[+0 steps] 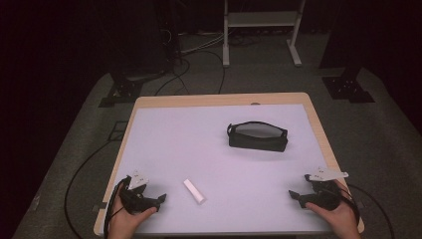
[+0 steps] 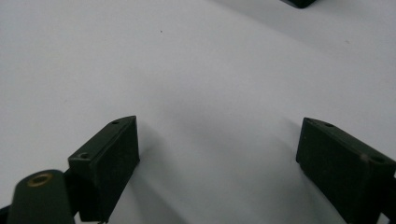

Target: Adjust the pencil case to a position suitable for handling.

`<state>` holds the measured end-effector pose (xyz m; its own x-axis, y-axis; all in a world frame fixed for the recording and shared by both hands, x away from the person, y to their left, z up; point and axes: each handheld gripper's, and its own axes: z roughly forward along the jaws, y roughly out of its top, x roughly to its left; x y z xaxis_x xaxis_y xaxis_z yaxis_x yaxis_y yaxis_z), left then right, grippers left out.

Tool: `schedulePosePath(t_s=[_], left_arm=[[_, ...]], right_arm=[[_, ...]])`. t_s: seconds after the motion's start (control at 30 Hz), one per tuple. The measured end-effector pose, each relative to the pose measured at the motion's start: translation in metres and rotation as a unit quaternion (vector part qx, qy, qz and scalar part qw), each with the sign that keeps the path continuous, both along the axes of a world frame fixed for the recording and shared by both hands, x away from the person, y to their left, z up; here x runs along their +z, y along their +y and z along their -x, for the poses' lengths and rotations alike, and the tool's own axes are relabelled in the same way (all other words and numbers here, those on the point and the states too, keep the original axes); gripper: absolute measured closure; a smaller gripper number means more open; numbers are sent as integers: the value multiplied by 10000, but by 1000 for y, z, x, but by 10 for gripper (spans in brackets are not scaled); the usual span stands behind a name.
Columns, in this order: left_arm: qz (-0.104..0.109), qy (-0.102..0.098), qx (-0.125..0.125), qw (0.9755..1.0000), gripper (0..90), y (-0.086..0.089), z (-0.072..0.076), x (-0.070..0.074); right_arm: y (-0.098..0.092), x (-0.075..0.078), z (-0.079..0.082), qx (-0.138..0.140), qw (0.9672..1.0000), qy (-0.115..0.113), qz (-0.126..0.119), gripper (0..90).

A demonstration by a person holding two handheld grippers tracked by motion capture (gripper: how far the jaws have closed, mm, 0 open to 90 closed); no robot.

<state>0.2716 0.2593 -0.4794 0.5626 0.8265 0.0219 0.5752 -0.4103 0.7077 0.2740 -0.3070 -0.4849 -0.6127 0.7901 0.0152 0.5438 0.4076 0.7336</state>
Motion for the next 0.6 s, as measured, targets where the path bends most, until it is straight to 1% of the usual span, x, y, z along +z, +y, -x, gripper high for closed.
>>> schedulePosePath(t_s=[0.27, 0.4, 0.43, 0.53, 0.6], left_arm=[[-2, -8, -1, 10000, 8, 0, 0, 0], [-5, 5, -3, 10000, 9, 0, 0, 0], [-3, 5, -1, 10000, 9, 0, 0, 0], [0, -3, -2, 10000, 9, 0, 0, 0], [0, -4, -2, 10000, 9, 0, 0, 0]], right_arm=[[0, 0, 0, -26, 10000, -7, -9, 136], [0, 1, 1, -22, 10000, -38, 13, 166], [0, 1, 2, -20, 10000, -72, -18, 210], [-1, 2, 2, -20, 10000, -79, -33, 250], [-1, 3, 2, 2, 9999, -97, -25, 317]])
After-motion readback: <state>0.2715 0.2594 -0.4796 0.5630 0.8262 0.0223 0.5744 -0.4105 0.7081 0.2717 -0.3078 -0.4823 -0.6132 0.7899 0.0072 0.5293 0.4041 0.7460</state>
